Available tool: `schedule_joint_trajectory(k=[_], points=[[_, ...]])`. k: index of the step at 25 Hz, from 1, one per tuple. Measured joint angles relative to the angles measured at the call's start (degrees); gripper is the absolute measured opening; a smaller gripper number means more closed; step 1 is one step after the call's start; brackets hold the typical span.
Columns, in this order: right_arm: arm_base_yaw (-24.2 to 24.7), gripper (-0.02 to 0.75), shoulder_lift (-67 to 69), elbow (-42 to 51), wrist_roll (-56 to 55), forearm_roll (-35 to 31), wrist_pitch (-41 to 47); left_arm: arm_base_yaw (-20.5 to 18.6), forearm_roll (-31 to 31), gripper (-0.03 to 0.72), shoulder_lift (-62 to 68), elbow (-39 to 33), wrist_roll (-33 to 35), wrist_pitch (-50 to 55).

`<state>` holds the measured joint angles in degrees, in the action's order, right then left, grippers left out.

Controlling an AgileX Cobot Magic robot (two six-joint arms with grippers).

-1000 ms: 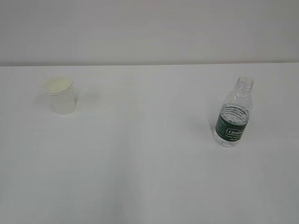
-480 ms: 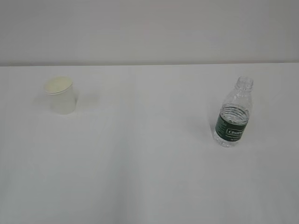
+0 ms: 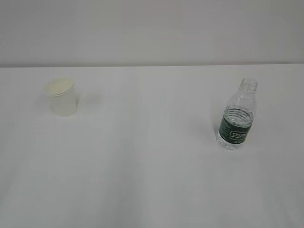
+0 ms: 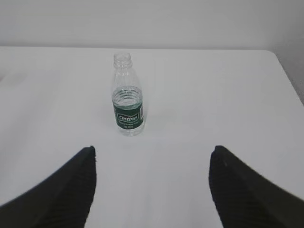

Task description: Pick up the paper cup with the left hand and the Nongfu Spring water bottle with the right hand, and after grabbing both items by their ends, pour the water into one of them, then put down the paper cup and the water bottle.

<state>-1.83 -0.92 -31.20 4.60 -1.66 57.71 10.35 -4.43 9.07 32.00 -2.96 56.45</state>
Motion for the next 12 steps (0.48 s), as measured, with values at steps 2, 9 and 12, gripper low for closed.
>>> schedule_joint_trajectory(k=[2,9,12], points=[[0.0,0.554,0.0,0.0,0.0,0.1,-0.7,0.0,0.0,0.514,0.0,0.0,0.0,-0.3],[0.0,0.554,4.2,0.0,0.2,0.0,-0.8,0.0,-0.4,0.514,0.7,0.0,0.0,-2.1],[0.0,0.554,7.9,0.0,0.4,-0.7,-2.1,0.0,-0.5,0.514,3.1,0.0,0.0,-3.2]])
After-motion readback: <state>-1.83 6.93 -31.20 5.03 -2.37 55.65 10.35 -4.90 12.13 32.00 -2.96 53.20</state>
